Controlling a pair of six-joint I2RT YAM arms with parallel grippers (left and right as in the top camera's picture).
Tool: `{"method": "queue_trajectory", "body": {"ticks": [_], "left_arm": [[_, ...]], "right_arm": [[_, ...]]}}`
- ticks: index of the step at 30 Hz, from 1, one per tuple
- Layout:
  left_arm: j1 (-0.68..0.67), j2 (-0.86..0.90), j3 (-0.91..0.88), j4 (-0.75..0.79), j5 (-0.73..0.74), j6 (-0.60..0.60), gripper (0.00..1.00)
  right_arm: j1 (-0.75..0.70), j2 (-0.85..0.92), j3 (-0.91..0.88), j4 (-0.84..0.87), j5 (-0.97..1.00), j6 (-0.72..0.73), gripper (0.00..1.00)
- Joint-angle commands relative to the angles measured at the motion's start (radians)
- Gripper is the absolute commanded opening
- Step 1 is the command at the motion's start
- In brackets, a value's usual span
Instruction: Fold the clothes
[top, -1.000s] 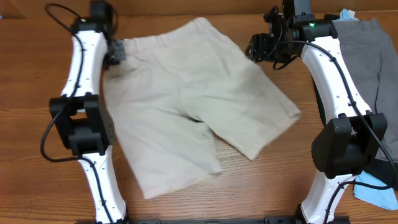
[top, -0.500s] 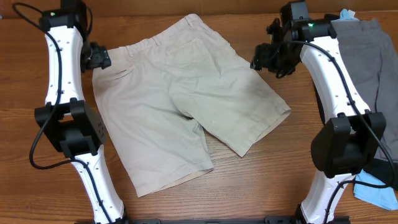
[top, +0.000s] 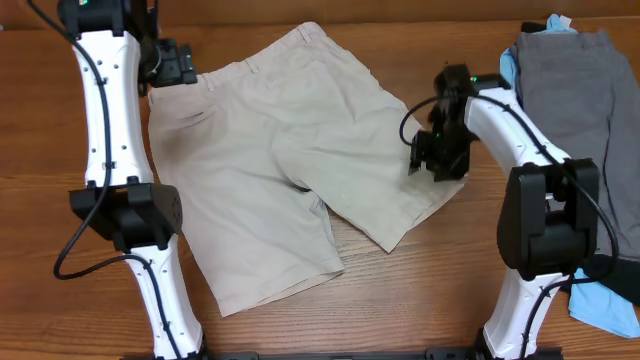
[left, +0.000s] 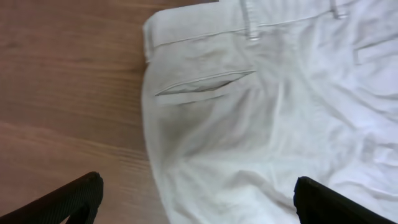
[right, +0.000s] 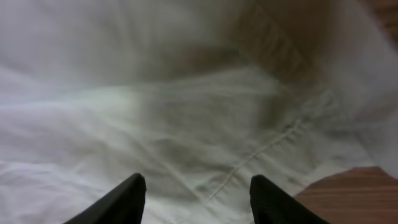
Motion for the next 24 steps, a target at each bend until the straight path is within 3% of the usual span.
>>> {"method": "queue_trajectory", "body": {"ticks": [1,11,24], "left_arm": [[-0.028,-0.008,0.02,0.016,0.02,0.043,1.0],[-0.059,-0.008,0.02,0.027,0.019,0.042,1.0],[-0.092,-0.008,0.02,0.045,0.019,0.041,1.0]], "right_arm": [[0.003,0.002,-0.087,0.085,-0.021,0.029,0.57],[-0.02,0.012,-0.237,0.37,0.213,0.21,0.49],[-0.185,0.096,-0.227,0.681,0.25,0.202,0.45]]}}
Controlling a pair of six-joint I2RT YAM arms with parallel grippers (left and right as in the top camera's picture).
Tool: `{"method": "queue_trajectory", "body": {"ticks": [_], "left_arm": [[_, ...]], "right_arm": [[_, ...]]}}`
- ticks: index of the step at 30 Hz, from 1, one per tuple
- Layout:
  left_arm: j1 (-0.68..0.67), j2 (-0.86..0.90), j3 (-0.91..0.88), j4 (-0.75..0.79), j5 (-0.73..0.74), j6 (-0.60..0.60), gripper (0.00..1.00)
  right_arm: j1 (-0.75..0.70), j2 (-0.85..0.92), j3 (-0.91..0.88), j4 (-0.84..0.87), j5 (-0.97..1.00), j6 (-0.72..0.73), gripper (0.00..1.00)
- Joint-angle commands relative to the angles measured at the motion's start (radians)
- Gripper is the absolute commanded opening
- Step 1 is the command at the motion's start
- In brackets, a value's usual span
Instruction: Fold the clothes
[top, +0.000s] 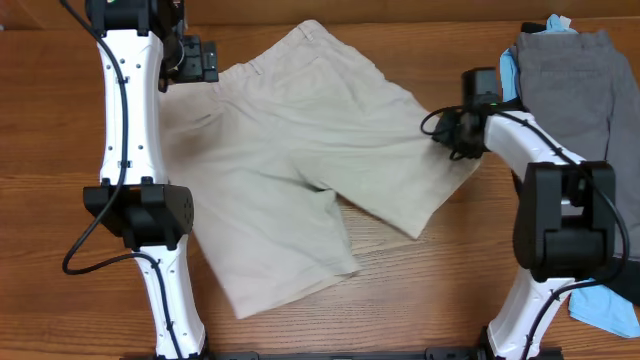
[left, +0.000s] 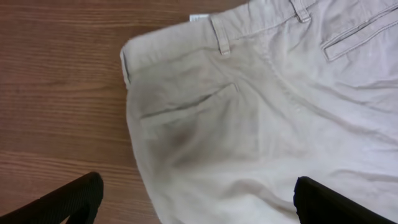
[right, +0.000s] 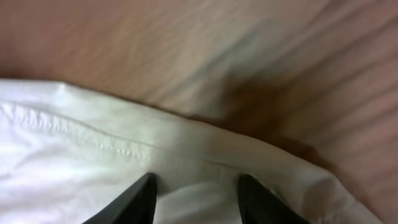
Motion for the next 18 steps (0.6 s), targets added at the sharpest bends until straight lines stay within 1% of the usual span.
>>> {"method": "queue_trajectory", "body": {"ticks": [1,5,12,14,15,18], "left_arm": [[-0.022,-0.008,0.02,0.014,0.01,0.018,1.0],[-0.046,-0.007,0.02,0.06,0.021,0.018,1.0],[-0.068,-0.001,0.019,0.121,0.031,0.018,1.0],[-0.068,0.002,0.019,0.125,0.031,0.018,1.0],[-0.068,0.002,0.019,0.124,0.031,0.018,1.0],[-0.064,0.006,0.019,0.119,0.027,0.04,1.0]], "right_arm": [[-0.065,0.125,-0.023,0.034,0.064,-0.019,0.45],[-0.086,0.193,0.051,0.09,0.065,-0.071,0.45],[-0.087,0.249,0.248,0.075,0.05,-0.079,0.46],[-0.087,0.249,0.332,0.019,0.023,-0.104,0.47],[-0.087,0.249,0.364,-0.01,0.018,-0.109,0.49],[-0.087,0.249,0.525,-0.174,-0.034,-0.169,0.52]]}}
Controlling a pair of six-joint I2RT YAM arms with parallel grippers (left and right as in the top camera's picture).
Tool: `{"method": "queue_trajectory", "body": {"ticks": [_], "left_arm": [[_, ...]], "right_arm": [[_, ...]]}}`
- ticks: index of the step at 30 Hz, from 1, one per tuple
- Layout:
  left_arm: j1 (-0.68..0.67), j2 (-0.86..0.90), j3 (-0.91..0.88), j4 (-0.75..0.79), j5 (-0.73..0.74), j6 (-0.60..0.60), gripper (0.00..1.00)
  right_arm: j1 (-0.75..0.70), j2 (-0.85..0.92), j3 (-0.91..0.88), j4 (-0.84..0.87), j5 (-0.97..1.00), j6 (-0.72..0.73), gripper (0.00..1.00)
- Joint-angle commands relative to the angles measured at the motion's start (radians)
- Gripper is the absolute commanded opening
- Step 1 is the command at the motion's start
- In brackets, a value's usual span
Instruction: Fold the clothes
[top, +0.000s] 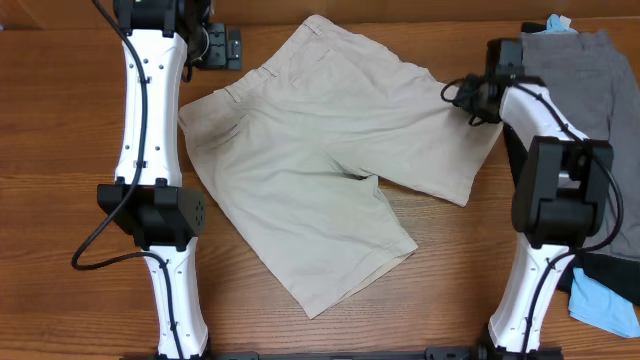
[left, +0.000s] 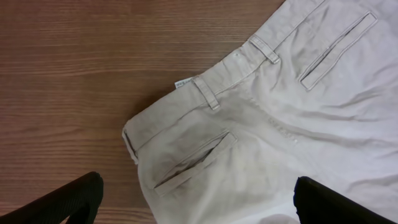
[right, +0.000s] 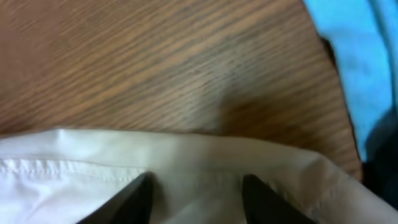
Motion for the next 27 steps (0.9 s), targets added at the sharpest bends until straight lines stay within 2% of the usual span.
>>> {"method": "queue_trajectory", "body": {"ticks": [1,4,7,13,16,18,21,27], "left_arm": [[0.002,0.009,0.019,0.002,0.005,0.055,1.0],[0.006,0.023,0.019,0.014,0.005,0.096,1.0],[0.008,0.055,0.019,0.034,0.005,0.142,1.0],[0.029,0.182,0.019,0.011,0.005,0.195,1.0],[0.052,0.246,0.019,-0.037,0.005,0.151,1.0],[0.067,0.286,0.019,-0.071,0.005,0.144,0.96],[0.087,0.336,0.019,-0.104,0.005,0.145,0.91],[0.121,0.388,0.018,-0.157,0.005,0.143,0.87]], "right_arm": [[-0.01,0.018,0.196,-0.138,-0.061,-0.083,0.57],[-0.005,0.018,0.388,-0.334,-0.115,-0.137,0.73],[0.003,0.018,0.584,-0.545,-0.188,-0.187,0.82],[0.038,0.018,0.824,-0.861,-0.202,-0.27,0.85],[0.062,0.018,0.845,-0.938,-0.2,-0.305,0.86],[0.079,0.018,0.845,-0.966,-0.2,-0.305,0.86],[0.102,0.018,0.842,-0.973,-0.201,-0.304,0.84],[0.147,0.018,0.842,-0.962,-0.2,-0.296,0.84]]}}
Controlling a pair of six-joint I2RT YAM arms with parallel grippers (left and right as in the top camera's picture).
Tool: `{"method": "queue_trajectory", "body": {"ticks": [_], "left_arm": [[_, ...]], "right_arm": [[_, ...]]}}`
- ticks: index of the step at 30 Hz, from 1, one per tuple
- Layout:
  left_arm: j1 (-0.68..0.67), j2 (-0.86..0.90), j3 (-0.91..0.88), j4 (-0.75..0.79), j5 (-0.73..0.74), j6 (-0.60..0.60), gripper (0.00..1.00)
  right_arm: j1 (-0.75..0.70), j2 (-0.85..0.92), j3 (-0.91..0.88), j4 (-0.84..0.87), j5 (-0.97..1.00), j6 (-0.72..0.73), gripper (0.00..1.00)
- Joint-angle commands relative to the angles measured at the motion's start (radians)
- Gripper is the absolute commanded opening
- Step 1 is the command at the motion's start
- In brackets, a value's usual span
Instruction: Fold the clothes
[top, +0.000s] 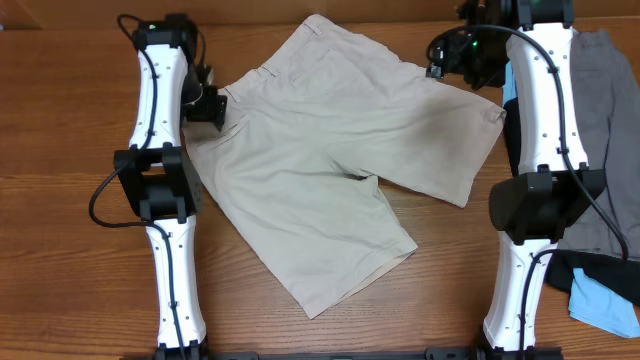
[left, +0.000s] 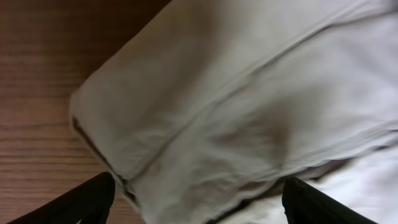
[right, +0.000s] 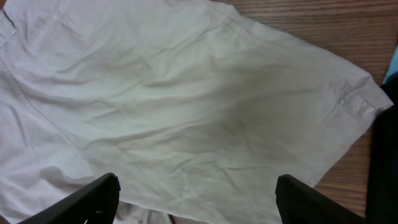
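Observation:
Beige shorts (top: 330, 150) lie spread flat on the wooden table (top: 60, 200), waistband toward the back left, legs toward the front and right. My left gripper (top: 205, 105) sits low at the waistband's left corner (left: 99, 124). In the left wrist view it (left: 198, 186) is open, with the cloth (left: 236, 112) filling the frame between its fingers (left: 87, 202). My right gripper (top: 465, 55) hangs open high over the right leg (right: 186, 106), holding nothing. Its own view shows it (right: 196, 186) with the leg's hem corner (right: 354, 99) at the right.
A grey garment (top: 600, 110) lies at the table's right edge beside the shorts' right leg. Light blue cloth (top: 508, 65) peeks out next to it. Dark fabric (top: 600, 270) and more blue cloth (top: 605, 305) lie at the front right.
My right gripper has let go of the right leg's hem and now hangs open, high above that leg. My left gripper has come down from behind the waistband to its left corner. The shorts lie unmoved.
At first the shorts lay further left, with my right gripper low over the right leg. Then it was shut on that leg's hem, and the shorts lay shifted right and turned. My left gripper stayed open above the waistband throughout. Now both grippers are open.

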Motion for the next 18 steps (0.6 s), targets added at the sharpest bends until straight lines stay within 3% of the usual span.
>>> {"method": "queue_trajectory", "body": {"ticks": [1,10,18], "left_arm": [[0.017,0.021,0.01,-0.03,0.005,-0.011,0.87],[0.102,0.023,-0.067,-0.064,0.004,-0.018,0.9],[0.171,0.02,-0.105,0.038,0.066,-0.044,0.82]], "right_arm": [[0.023,-0.016,0.019,0.008,-0.008,-0.01,0.84],[0.063,-0.016,0.019,0.01,-0.008,0.005,0.84],[0.065,-0.016,0.019,0.014,-0.008,0.005,0.84]]}}
